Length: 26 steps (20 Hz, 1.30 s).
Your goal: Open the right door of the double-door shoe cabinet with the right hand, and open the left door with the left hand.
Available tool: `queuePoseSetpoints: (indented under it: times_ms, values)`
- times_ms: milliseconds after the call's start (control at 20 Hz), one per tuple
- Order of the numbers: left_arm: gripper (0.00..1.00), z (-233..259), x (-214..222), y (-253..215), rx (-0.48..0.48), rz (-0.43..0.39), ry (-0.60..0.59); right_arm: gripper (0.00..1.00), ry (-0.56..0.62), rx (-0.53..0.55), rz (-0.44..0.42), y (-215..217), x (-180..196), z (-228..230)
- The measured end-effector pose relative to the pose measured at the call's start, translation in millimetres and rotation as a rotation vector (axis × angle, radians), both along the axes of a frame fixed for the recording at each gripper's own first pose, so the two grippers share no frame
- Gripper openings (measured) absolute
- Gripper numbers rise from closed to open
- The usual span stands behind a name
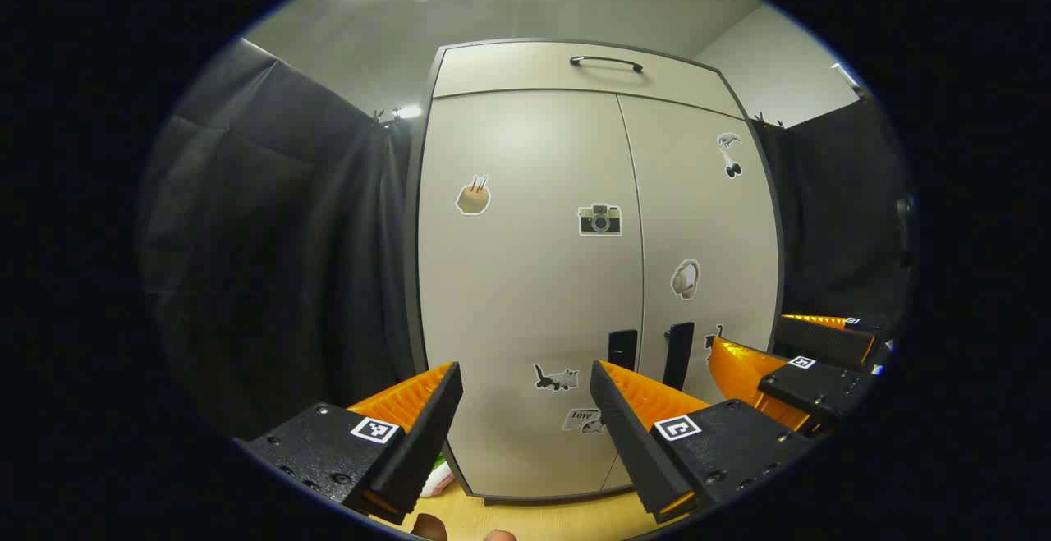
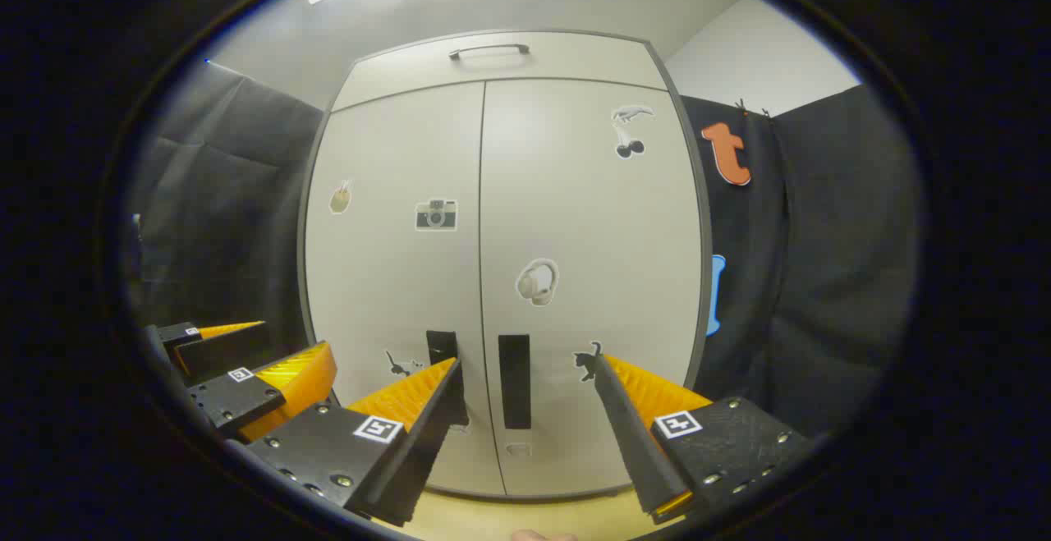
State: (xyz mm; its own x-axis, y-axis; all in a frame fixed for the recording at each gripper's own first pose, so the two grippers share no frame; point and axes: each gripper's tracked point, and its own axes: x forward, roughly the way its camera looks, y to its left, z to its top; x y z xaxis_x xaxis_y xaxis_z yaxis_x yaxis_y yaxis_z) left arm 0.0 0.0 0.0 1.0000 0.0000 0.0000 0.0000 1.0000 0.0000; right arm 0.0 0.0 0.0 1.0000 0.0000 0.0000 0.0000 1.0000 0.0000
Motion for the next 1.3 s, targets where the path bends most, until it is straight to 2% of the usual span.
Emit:
queuePoseSetpoints:
  times_ms: [150,750,1100,1150,1300]
  values:
    - [0.97,-2.0,-1.4,3.7,-0.014,0.015,0.010,0.96,0.004,0.000,0.004,1.2,-1.2,0.5]
    - [0.97,-8.4,-7.8,11.7,-0.043,0.031,0.040,0.94,0.010,0.000,-0.016,-0.5,-1.9,-2.5]
    - [0.97,-10.1,-16.7,32.0,-0.042,0.056,0.047,0.95,0.074,-0.020,-0.014,7.1,26.9,-34.1]
    - [0.97,-11.2,-18.4,36.6,-0.040,0.067,0.049,0.86,0.086,-0.020,-0.009,9.8,32.7,-38.7]
    - [0.97,-16.3,-21.2,52.6,-0.032,0.097,0.064,0.85,0.101,-0.027,-0.019,13.3,44.5,-47.1]
